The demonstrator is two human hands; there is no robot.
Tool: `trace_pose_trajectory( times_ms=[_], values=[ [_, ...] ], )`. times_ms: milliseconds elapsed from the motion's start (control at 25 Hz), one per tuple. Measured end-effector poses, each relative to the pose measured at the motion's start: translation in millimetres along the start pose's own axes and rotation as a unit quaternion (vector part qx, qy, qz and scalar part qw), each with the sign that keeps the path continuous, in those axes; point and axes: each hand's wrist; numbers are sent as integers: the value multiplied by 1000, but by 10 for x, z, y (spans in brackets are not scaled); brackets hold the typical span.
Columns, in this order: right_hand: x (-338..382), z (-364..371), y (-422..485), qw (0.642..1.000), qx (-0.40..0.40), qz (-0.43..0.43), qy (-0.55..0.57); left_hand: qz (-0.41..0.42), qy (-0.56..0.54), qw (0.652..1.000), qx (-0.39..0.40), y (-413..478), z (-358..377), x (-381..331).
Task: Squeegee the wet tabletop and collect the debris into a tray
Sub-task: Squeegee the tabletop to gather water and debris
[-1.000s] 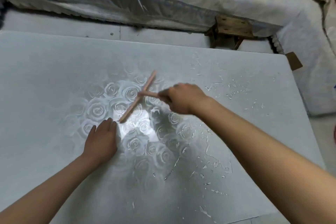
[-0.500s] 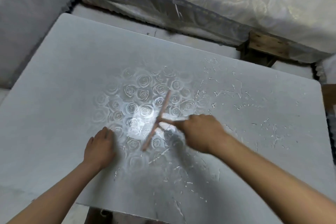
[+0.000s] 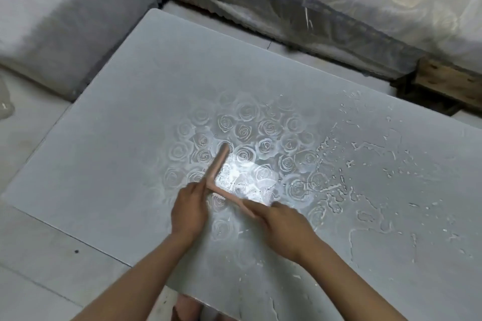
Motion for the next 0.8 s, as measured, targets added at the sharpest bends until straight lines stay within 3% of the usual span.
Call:
trace_pose_trajectory(
  times_ms=[120,280,400,520,680,800],
  values=[
    [-447,29,-409,997,-23,75,-5,51,-65,996,20,-101,465,-373],
    [-580,-147,-871,986,-60,137,-69,63,-155,978,127,-272,654,-660],
    [-59,-192,-735,994,-95,53,-21,57,-173,983,29,-299,168,-337],
    [622,-55,-292,996,-85,-35,-14,18,-87,994,-59,-413,-392,448],
    [1032,202,-94,995,-22,-75,-55,-102,-14,994,-40,-666,-436,883],
    [532,231,-322,997,-14,-26,-69,-64,-6,997,-32,-719,-21,550]
  ],
)
Point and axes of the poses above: each hand's wrist, its own y-axis towards the middle knuckle, its own z-axis out of the palm, x = y × z, and after that the axes turned 12 degrees about -y, right-handed
